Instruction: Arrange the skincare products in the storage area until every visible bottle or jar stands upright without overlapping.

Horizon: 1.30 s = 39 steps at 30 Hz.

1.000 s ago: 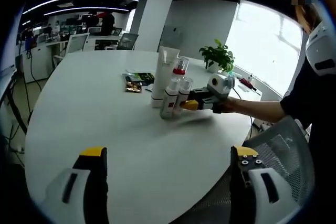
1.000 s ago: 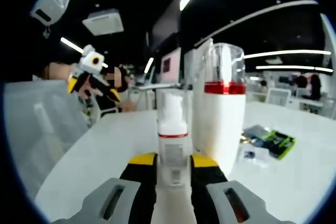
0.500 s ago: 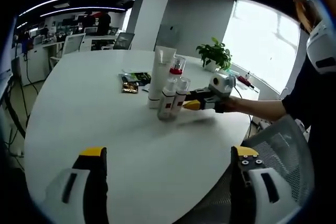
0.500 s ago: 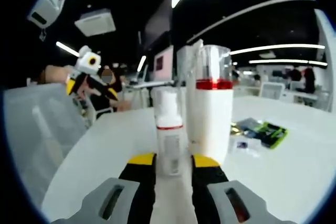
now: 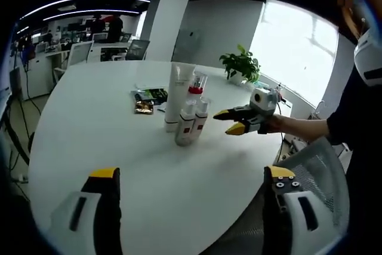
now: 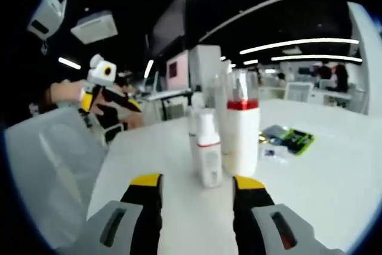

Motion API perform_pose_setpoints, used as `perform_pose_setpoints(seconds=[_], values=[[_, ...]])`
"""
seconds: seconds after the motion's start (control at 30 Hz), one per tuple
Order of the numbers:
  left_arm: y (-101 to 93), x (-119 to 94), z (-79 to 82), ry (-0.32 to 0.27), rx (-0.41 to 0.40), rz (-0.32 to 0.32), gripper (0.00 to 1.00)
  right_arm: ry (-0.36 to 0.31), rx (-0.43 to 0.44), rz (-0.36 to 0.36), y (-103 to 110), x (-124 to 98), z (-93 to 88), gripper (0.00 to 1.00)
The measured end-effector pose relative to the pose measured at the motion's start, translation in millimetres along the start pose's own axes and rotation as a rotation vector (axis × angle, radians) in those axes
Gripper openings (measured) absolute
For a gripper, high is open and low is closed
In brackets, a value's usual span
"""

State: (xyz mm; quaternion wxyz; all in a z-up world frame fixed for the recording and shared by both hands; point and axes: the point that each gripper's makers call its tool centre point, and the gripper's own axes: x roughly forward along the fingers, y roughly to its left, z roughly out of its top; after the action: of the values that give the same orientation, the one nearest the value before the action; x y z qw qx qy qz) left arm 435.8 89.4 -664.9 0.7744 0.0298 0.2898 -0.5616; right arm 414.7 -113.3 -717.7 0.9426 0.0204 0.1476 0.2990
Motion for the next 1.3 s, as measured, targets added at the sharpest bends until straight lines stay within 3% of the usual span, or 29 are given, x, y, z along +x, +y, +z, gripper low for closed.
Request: perform_pose_setpoints(seconds=[0.17, 0.3, 0.5, 0.73, 1.1, 1.17, 1.3], values=[[-5.3, -5.1, 8.4, -0.002, 0.005, -0.014, 0.94, 0.013, 0.026, -0.034, 0.8, -9.4, 7.5, 0.51], [-7.6, -11.1, 17.5, -0.001, 0.015, -0.017, 0.95, 0.085, 0.041, -0.043, 1.0, -14.6, 6.8, 0.56], [-8.3, -20.5, 31.5, -0.007, 0.015, -0.014, 0.94, 0.098, 0.041, -0.074, 3.6, -20.6, 29.7, 0.67], [-8.6, -31.6, 46.8, -0.028, -0.030, -0.010, 0.96, 0.098, 0.066, -0.104, 23.4, -29.6, 45.7, 0.84], [-8.5, -51.6, 73.4, -0.072, -0.052, 0.015, 0.98, 0.014, 0.096, -0.183, 38.1, -60.2, 96.7, 0.95], [-8.5, -54.1, 75.1, -0.077, -0.052, 0.018, 0.98, 0.009, 0.098, -0.210, 37.6, -64.5, 101.7, 0.99], [-14.1, -56.4, 76.0, -0.089, -0.073, -0.009, 0.96, 0.020, 0.111, -0.226, 41.9, -73.0, 103.7, 0.99]])
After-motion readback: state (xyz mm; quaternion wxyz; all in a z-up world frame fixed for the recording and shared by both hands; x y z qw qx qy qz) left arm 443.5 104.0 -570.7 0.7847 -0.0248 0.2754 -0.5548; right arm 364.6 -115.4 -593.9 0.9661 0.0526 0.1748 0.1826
